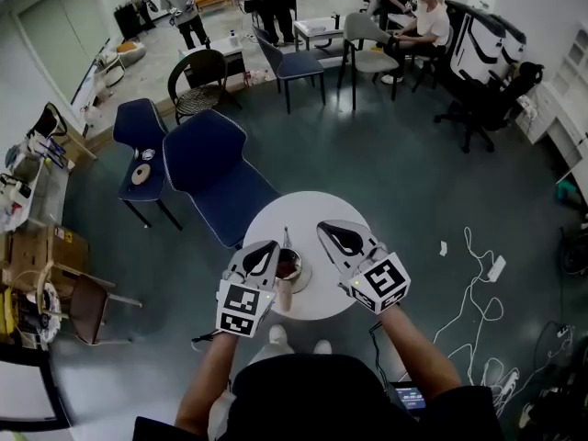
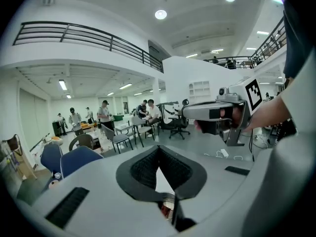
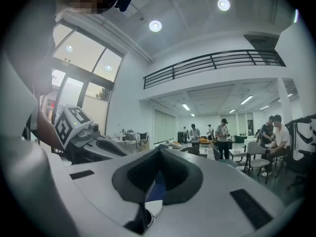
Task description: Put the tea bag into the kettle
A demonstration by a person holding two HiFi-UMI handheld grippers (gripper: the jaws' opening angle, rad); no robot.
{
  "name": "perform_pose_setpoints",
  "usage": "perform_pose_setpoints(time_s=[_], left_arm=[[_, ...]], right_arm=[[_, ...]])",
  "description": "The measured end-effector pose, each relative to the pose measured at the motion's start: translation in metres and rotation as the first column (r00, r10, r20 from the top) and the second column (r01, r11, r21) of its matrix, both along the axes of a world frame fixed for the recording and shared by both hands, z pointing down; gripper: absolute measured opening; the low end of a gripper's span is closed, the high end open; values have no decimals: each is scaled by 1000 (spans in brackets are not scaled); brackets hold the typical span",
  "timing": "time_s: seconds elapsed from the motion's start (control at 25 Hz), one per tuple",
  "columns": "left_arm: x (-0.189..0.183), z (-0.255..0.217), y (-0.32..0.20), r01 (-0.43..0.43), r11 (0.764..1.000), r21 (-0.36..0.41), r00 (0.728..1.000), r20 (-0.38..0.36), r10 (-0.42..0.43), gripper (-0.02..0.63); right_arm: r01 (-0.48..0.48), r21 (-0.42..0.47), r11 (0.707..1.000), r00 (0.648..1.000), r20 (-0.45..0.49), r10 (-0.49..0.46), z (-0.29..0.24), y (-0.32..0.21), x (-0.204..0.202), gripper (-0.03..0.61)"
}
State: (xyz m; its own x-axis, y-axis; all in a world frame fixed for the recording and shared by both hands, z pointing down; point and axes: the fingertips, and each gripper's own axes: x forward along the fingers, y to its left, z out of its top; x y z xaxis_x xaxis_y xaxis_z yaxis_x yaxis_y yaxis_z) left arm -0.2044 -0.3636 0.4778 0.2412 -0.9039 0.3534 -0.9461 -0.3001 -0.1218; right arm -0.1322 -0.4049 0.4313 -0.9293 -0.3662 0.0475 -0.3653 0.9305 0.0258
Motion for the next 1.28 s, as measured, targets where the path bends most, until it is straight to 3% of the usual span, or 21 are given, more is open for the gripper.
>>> perform_pose_setpoints(time_s=[0.24,0.44,0.64,1.28], left_arm=[[32,-11,24,22,1000,3,997,-77,-22,15],[53,-29,47,51,997,53,995,-92,-46,15],[69,-42,72,94,991,94,983,-169,-77,15],[63,-59,128,181,975,127,970,-188,-155,15]], right_arm=[[48,-5,999,998,35,-48,-11,22,22,17],[87,-10,996,994,64,-86,-19,45,37,17],[128,3,992,990,64,-128,-17,72,53,17],[203,6,979,976,77,-202,-28,118,47,17]])
